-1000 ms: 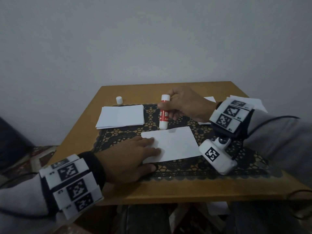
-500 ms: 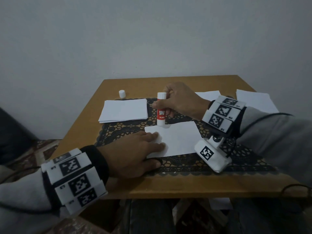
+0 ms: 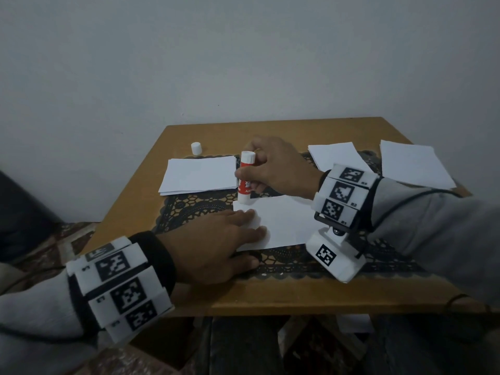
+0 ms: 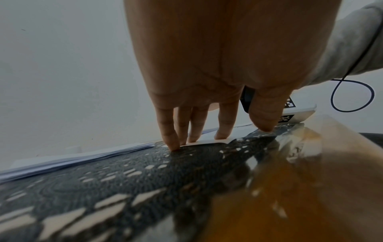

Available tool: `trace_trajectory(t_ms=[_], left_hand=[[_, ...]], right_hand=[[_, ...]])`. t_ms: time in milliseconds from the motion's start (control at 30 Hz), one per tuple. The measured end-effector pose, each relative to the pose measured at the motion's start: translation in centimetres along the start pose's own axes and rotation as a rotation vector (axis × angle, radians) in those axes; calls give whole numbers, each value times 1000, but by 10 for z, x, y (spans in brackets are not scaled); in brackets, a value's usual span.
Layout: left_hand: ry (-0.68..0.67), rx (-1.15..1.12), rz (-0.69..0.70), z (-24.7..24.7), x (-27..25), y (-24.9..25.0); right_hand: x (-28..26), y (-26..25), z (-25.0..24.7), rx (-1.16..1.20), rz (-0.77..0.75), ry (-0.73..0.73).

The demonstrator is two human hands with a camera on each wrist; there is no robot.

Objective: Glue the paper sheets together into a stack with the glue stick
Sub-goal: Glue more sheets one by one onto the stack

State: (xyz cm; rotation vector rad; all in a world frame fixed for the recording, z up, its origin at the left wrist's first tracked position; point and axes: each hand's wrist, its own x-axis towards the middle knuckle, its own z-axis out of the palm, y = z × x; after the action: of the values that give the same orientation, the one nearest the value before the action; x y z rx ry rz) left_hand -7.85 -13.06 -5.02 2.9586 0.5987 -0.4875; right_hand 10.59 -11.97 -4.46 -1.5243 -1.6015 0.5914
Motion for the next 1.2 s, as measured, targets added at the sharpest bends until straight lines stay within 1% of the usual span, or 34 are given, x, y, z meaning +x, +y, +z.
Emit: trace_trajectory(t_ms=[133, 233, 333, 400, 467, 567, 733, 933, 1200], left_hand=[[6, -8, 2, 1, 0, 0], [18, -16, 13, 2, -1, -1], [25, -24, 27, 2, -1, -2], [33, -16, 32, 2, 0, -2], [38, -12, 31, 2, 0, -1], [38, -22, 21, 1, -1, 1], [30, -20, 7, 0, -1, 1], [31, -34, -10, -1, 1, 1], [84, -23, -14, -11, 9, 3]], right_hand=[[0, -1, 8, -76, 1, -22], [0, -5, 7, -201, -11, -42], [-2, -8, 7, -244, 4, -179], [-4, -11, 8, -313, -37, -224], [-2, -12, 8, -395, -84, -215], [-1, -12, 8, -439, -92, -197], [-5, -7, 0, -440, -64, -193], [-14, 2, -21, -466, -8, -166], [-28, 19, -49, -502, 71, -90]])
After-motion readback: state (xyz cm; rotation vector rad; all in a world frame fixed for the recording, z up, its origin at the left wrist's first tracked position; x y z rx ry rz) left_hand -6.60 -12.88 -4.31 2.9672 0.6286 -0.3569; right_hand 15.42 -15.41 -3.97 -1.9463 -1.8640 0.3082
